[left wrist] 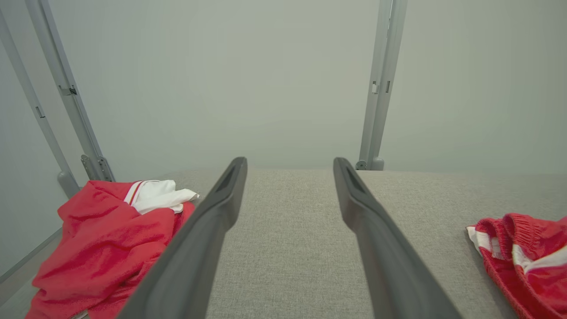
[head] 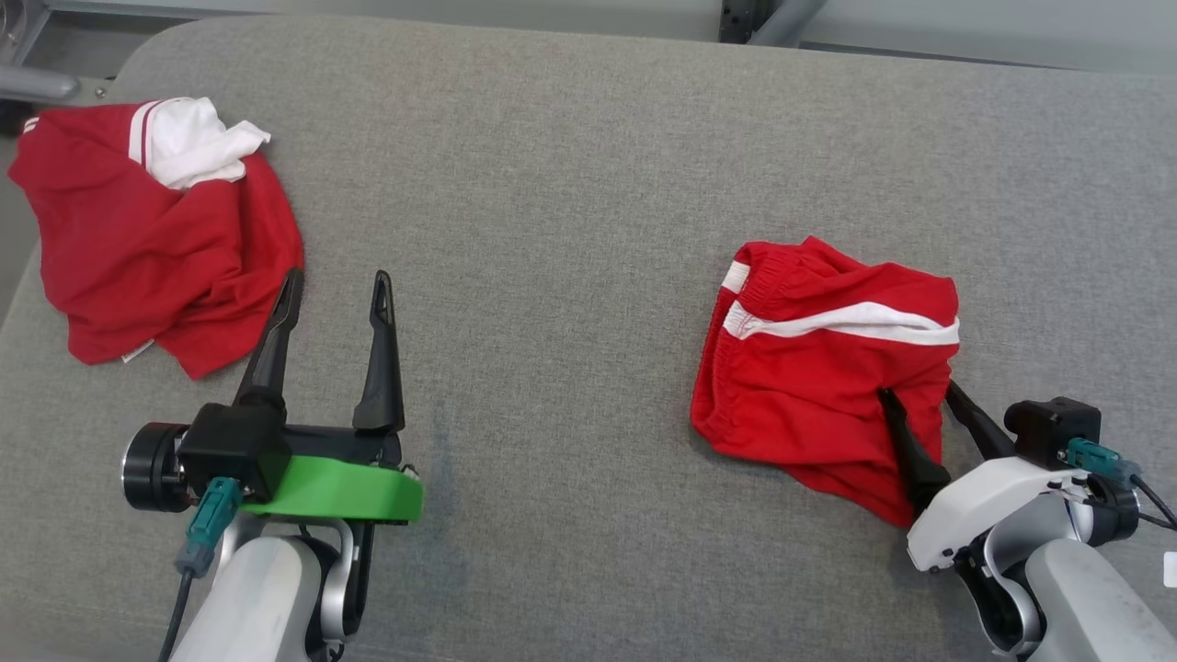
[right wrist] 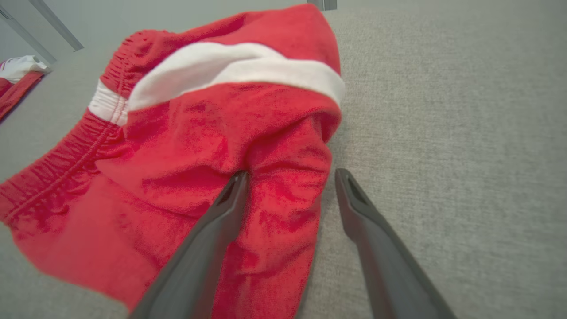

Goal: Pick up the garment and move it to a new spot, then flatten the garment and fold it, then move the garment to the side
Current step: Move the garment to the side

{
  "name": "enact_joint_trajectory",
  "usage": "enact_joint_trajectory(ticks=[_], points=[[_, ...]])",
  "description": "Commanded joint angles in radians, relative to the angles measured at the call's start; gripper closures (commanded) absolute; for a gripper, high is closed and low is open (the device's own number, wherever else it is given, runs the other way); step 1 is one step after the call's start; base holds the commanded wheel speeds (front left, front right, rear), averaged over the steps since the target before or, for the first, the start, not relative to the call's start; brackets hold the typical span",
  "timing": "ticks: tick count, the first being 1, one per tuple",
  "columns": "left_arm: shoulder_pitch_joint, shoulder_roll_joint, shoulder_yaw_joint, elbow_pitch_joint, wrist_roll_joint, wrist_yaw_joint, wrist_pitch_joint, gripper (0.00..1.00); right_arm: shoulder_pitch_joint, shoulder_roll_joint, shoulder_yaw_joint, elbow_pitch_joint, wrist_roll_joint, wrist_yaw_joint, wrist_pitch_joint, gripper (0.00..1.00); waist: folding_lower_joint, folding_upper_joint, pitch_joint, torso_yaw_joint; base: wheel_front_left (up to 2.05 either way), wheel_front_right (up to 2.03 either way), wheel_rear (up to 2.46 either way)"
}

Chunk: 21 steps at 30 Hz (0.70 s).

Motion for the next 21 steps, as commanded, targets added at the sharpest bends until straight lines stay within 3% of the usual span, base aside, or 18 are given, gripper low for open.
enact_joint_trajectory(ticks=[1, 2, 3, 4, 5, 6, 14, 21], points=[[-0.017, -0.002, 0.002, 0.004, 0.01, -0.007, -0.005, 0.0, -0.013, -0.012, 0.007, 0.009, 0.01, 0.0, 0.003, 0.0, -0.0001, 0.0, 0.024, 0.02, 0.0, 0.0, 0.0], [-0.019, -0.006, 0.002, 0.006, 0.011, -0.009, -0.006, 0.0, -0.021, -0.013, 0.017, 0.022, 0.032, 0.0, 0.007, 0.0, -0.0001, 0.0, 0.026, 0.02, 0.0, 0.0, 0.0], [-0.02, -0.009, 0.004, 0.008, 0.012, -0.011, -0.006, 0.0, -0.031, -0.015, 0.025, 0.032, 0.053, 0.0, 0.004, 0.08, -0.0001, 0.0, 0.029, 0.018, 0.0, 0.0, 0.0], [-0.023, -0.012, 0.005, 0.009, 0.014, -0.016, -0.007, 0.0, -0.04, -0.022, 0.03, 0.044, 0.068, 0.0, 0.002, 0.58, -0.0001, 0.0, 0.032, 0.016, 0.0, 0.0, 0.0], [-0.026, -0.016, 0.006, 0.008, 0.018, -0.018, -0.007, 0.0, -0.049, -0.029, 0.038, 0.052, 0.084, 0.0, -0.001, 0.84, -0.0001, 0.0, 0.034, 0.014, 0.0, 0.0, 0.0], [-0.027, -0.02, 0.008, 0.007, 0.022, -0.021, -0.007, 0.0, -0.059, -0.035, 0.041, 0.058, 0.101, 0.0, -0.014, 1.0, -0.0001, 0.0, 0.037, 0.011, 0.0, 0.0, 0.0], [-0.04, -0.029, 0.024, -0.004, 0.048, -0.039, -0.007, 0.0, -0.126, -0.117, 0.138, 0.047, 0.213, -0.001, -0.016, 1.0, -0.0001, 0.0, 0.064, -0.041, 0.0, 0.0, 0.0], [-0.055, -0.014, 0.043, -0.038, 0.078, -0.048, -0.007, 0.0, -0.186, -0.253, 0.28, 0.002, 0.238, -0.001, -0.002, 1.0, -0.0001, 0.0, 0.114, -0.167, 0.0, 0.0, 0.0]])
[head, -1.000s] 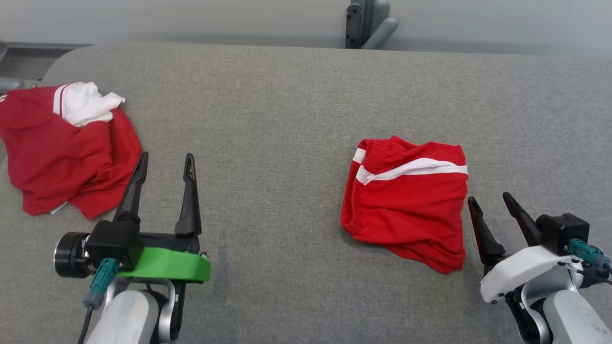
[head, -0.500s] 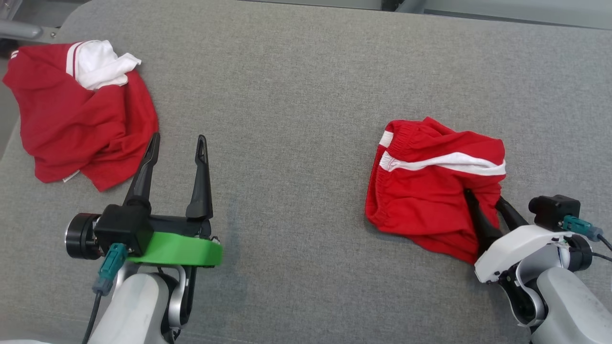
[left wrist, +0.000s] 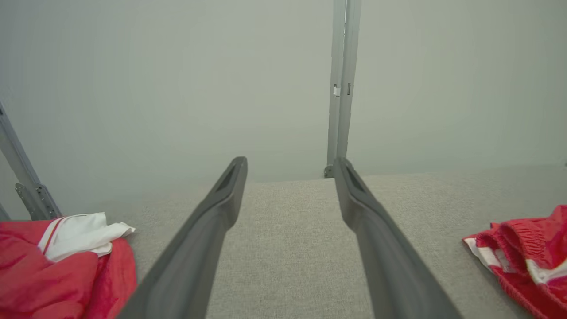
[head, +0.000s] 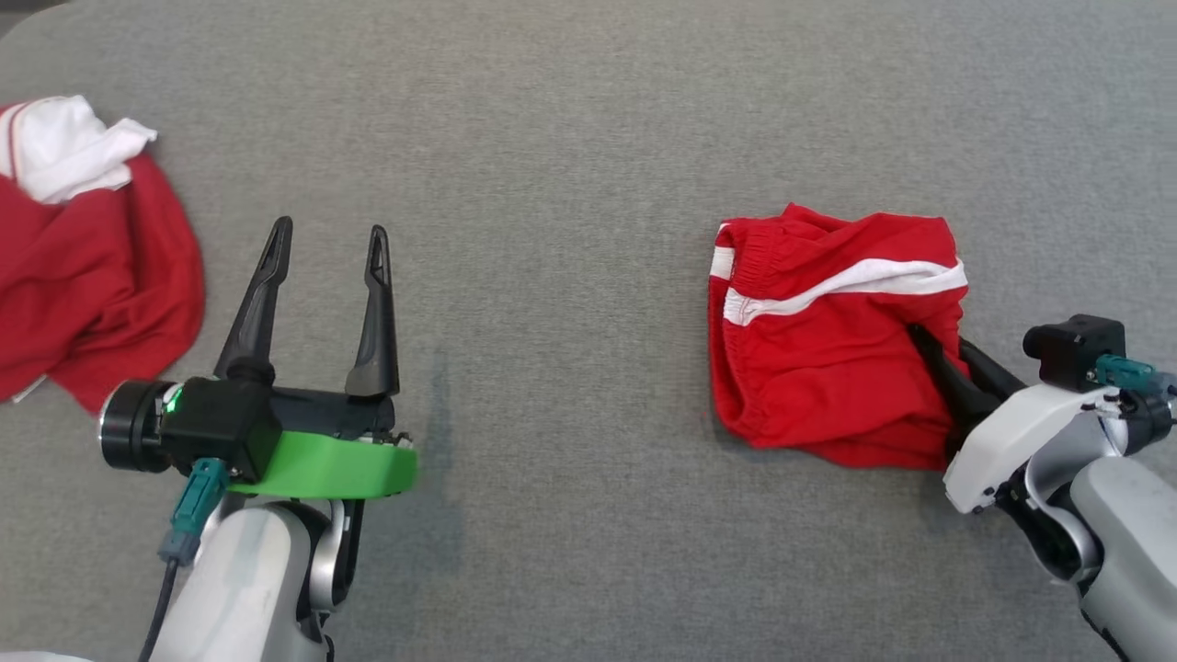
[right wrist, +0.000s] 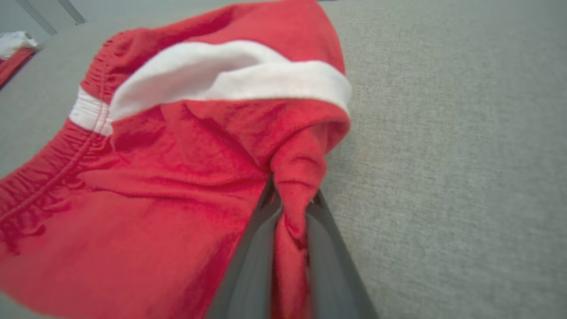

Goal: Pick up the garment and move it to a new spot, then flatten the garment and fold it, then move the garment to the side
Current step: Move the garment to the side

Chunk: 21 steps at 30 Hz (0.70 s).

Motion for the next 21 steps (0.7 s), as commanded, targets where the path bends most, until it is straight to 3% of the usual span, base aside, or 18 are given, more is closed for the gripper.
enact_joint_trajectory(ticks=[1, 12, 21], points=[[-0.025, 0.015, 0.002, -0.011, 0.016, -0.007, -0.007, 0.0, -0.03, -0.037, 0.031, -0.005, -0.004, -0.002, -0.004, 1.0, -0.0001, 0.0, 0.05, -0.098, 0.0, 0.0, 0.0], [-0.098, 0.081, 0.0, -0.098, 0.057, -0.016, 0.053, 0.0, -0.235, -0.147, 0.274, 0.031, -0.026, -0.002, -0.066, 1.0, -0.0001, 0.0, 0.175, -0.33, 0.0, 0.0, 0.0], [-0.144, 0.115, -0.02, -0.175, 0.09, -0.025, 0.124, 0.0, -0.433, -0.255, 0.416, 0.133, -0.102, -0.002, -0.137, 1.0, -0.0001, 0.0, 0.265, -0.411, 0.0, 0.0, 0.0]])
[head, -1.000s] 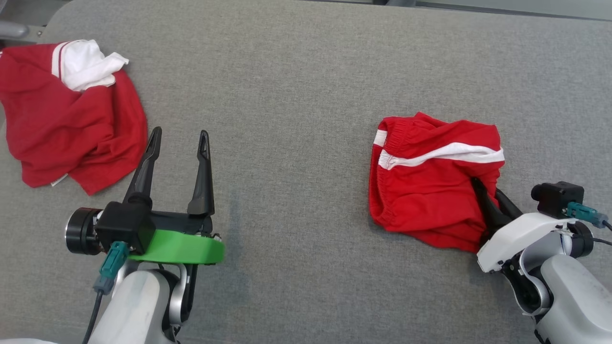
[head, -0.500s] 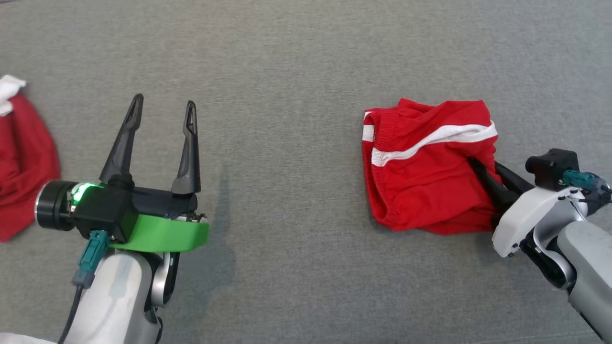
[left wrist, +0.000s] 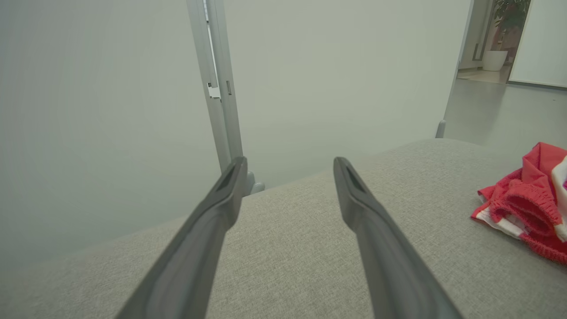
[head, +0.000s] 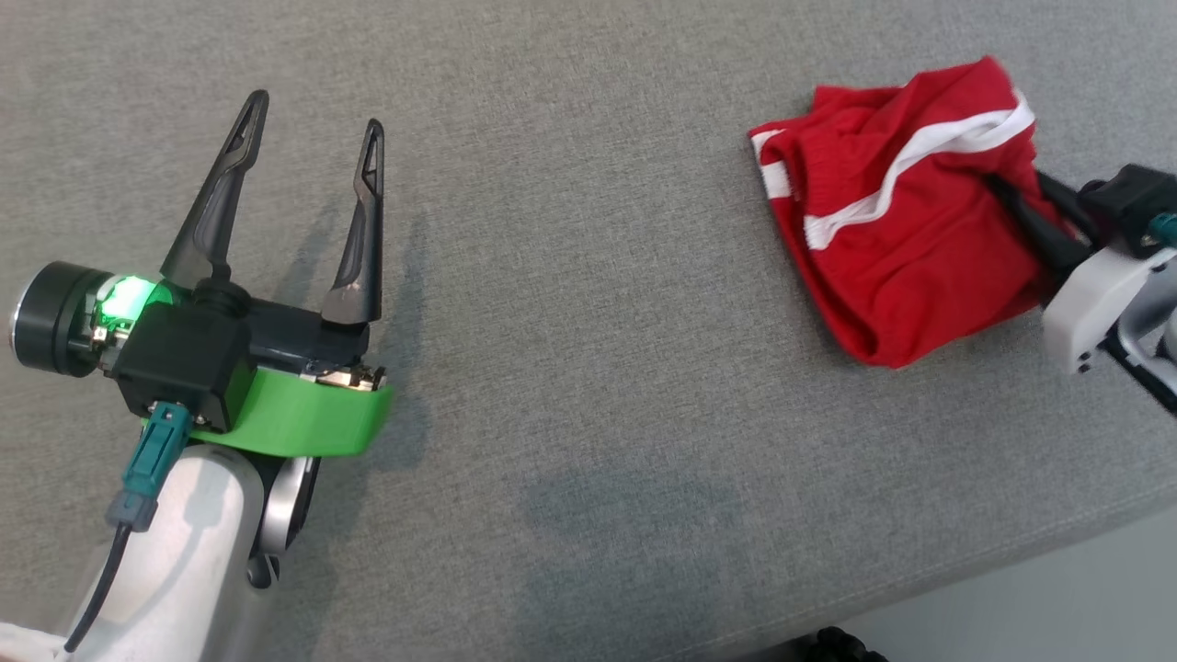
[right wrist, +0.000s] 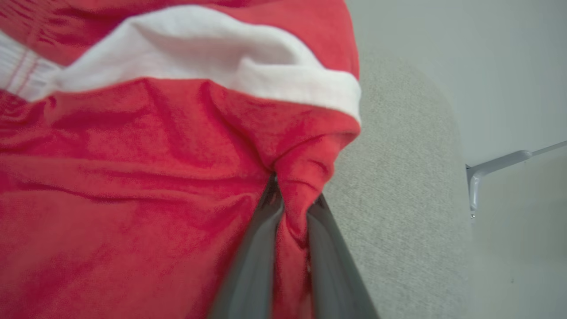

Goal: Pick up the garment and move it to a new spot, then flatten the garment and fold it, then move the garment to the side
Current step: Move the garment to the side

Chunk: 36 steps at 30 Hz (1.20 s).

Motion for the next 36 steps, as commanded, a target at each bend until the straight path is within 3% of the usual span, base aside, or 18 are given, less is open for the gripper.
enact_joint_trajectory(ticks=[1, 10, 17, 18, 19, 23, 26, 31, 36], points=[[-0.023, 0.013, 0.002, -0.01, 0.009, -0.002, 0.008, 0.0, -0.039, -0.018, 0.0, 0.019, -0.024, -0.002, -0.011, 1.0, -0.0001, -0.0001, 0.097, -0.085, 0.0, 0.0, 0.0], [-0.066, 0.035, -0.016, -0.062, 0.033, -0.011, 0.048, 0.0, -0.181, -0.089, -0.066, 0.159, -0.088, -0.002, -0.024, 1.0, -0.0001, -0.0001, 0.18, -0.086, 0.0, 0.0, 0.0], [-0.074, 0.042, -0.021, -0.072, 0.032, -0.012, 0.055, 0.0, -0.201, -0.047, -0.138, 0.25, -0.085, -0.002, -0.025, 1.0, -0.0001, -0.0001, 0.201, -0.078, 0.0, 0.0, 0.0], [-0.075, 0.042, -0.022, -0.072, 0.032, -0.012, 0.055, 0.0, -0.211, -0.04, -0.149, 0.253, -0.085, -0.002, -0.025, 0.64, -0.0001, -0.0001, 0.203, -0.077, 0.0, 0.0, 0.0], [-0.076, 0.042, -0.023, -0.072, 0.032, -0.011, 0.056, 0.0, -0.212, -0.031, -0.159, 0.264, -0.078, -0.002, -0.025, 0.02, -0.0001, -0.0001, 0.203, -0.076, 0.0, 0.0, 0.0], [-0.08, 0.035, -0.024, -0.066, 0.024, -0.007, 0.048, 0.0, -0.211, -0.006, -0.23, 0.314, -0.076, -0.002, -0.025, 0.0, -0.0001, -0.0001, 0.197, -0.073, 0.0, 0.0, 0.0], [-0.065, 0.028, -0.026, -0.047, 0.015, -0.003, 0.033, 0.0, -0.166, 0.02, -0.344, 0.313, -0.083, -0.002, -0.025, 0.0, -0.0001, -0.0001, 0.165, -0.071, 0.0, 0.0, 0.0], [-0.025, 0.022, -0.025, -0.017, -0.003, 0.007, 0.012, 0.0, -0.067, 0.08, -0.554, 0.187, -0.128, -0.002, -0.025, 0.0, -0.0001, -0.0001, 0.096, -0.073, 0.0, 0.0, 0.0], [0.012, 0.007, -0.017, 0.012, -0.025, 0.023, -0.01, 0.0, 0.088, 0.219, -0.738, 0.007, -0.122, -0.002, -0.025, 0.0, -0.0001, -0.0001, 0.025, -0.062, 0.0, 0.0, 0.0]])
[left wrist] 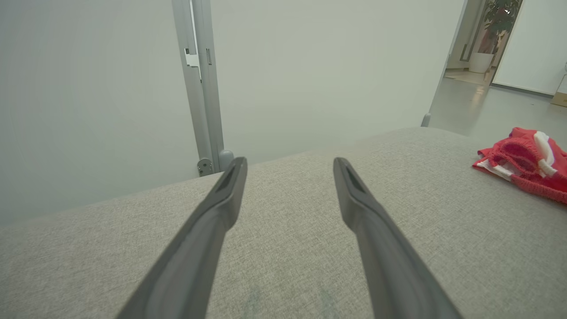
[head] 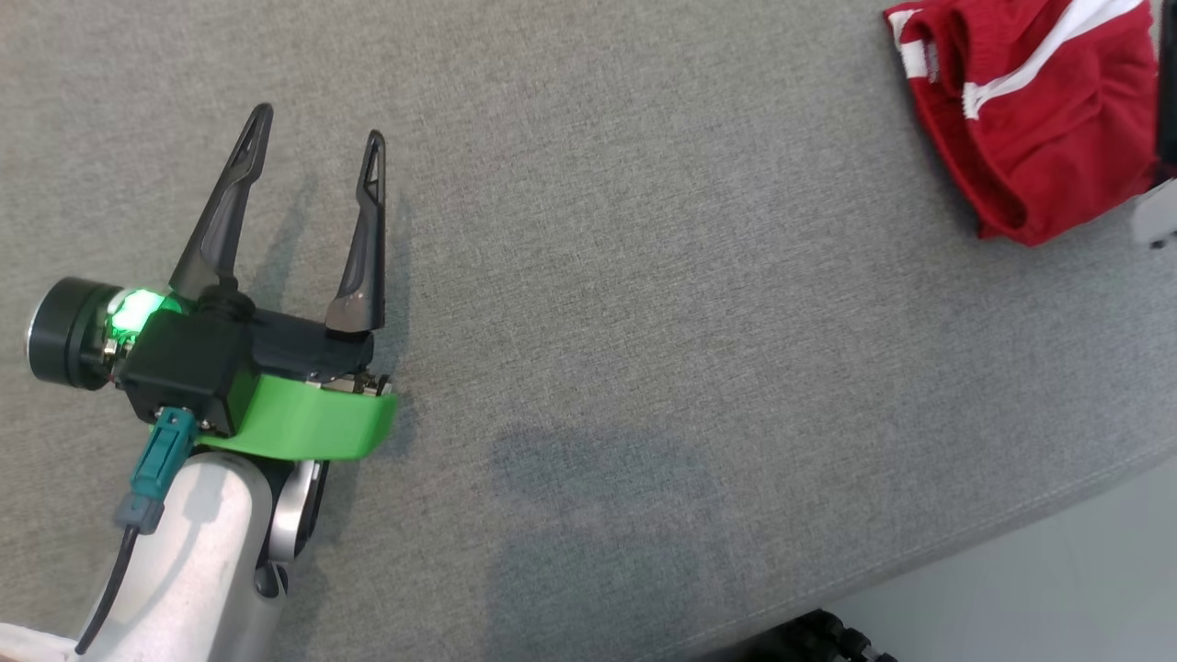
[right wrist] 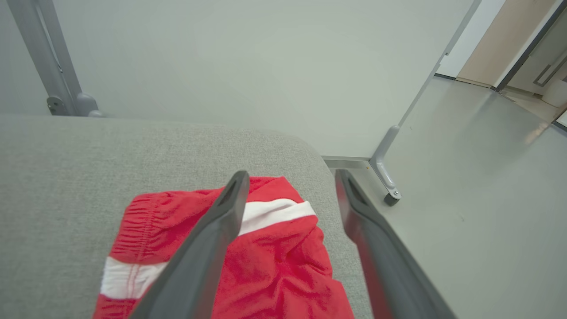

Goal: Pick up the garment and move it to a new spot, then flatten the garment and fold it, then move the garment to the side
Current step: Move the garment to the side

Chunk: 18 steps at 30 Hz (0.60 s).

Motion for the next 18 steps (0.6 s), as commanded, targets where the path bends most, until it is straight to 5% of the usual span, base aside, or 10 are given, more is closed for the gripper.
enact_joint_trajectory(ticks=[1, 18], points=[[0.016, -0.005, 0.005, 0.009, -0.008, 0.009, -0.011, 0.0, 0.052, 0.042, -0.032, -0.058, 0.017, -0.002, -0.005, 0.0, 0.0, 0.0, -0.067, 0.014, 0.0, 0.0, 0.0], [0.141, -0.031, 0.042, 0.1, -0.079, 0.05, -0.075, 0.0, 0.375, 0.287, -0.123, -0.367, -0.13, -0.002, 0.01, 0.0, 0.0, 0.0, -0.262, 0.177, 0.0, 0.0, 0.0]])
